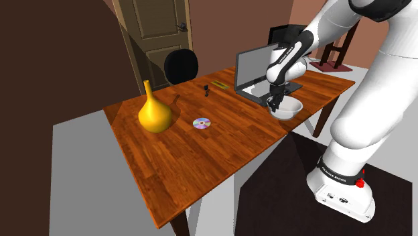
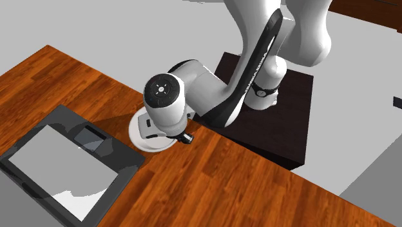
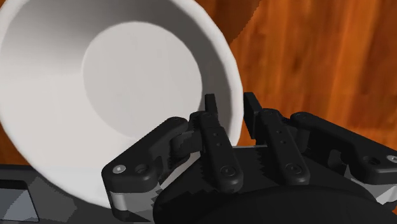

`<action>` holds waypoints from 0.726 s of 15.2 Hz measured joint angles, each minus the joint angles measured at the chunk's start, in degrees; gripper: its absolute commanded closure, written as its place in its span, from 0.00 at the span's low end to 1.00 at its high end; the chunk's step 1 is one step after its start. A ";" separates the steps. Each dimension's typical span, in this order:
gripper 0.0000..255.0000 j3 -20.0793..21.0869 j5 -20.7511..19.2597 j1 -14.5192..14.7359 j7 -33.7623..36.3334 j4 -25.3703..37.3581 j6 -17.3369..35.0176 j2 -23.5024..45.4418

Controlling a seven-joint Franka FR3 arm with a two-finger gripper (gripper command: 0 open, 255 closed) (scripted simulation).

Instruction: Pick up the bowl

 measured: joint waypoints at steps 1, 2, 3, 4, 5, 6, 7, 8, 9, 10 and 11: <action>1.00 0.00 0.00 0.00 0.00 0.00 0.00 0.00; 1.00 0.00 0.00 0.00 0.00 0.00 0.00 0.00; 1.00 0.00 0.01 0.00 0.00 0.01 0.00 0.00; 1.00 0.00 -0.01 0.01 0.04 -0.01 0.03 0.00; 1.00 0.01 -0.05 0.01 0.05 0.09 -0.38 -0.27; 1.00 0.03 -0.12 0.03 0.09 0.25 -1.04 -0.77; 1.00 0.04 -0.23 0.03 0.13 0.27 -1.59 -1.30; 1.00 0.09 -0.39 0.07 0.24 0.36 -2.46 -2.09; 1.00 0.11 -0.48 0.08 0.25 0.58 -3.33 -2.75; 1.00 0.15 -0.56 0.09 0.26 0.80 -4.26 -3.48; 1.00 0.16 -0.71 0.06 0.27 0.89 -5.08 -4.23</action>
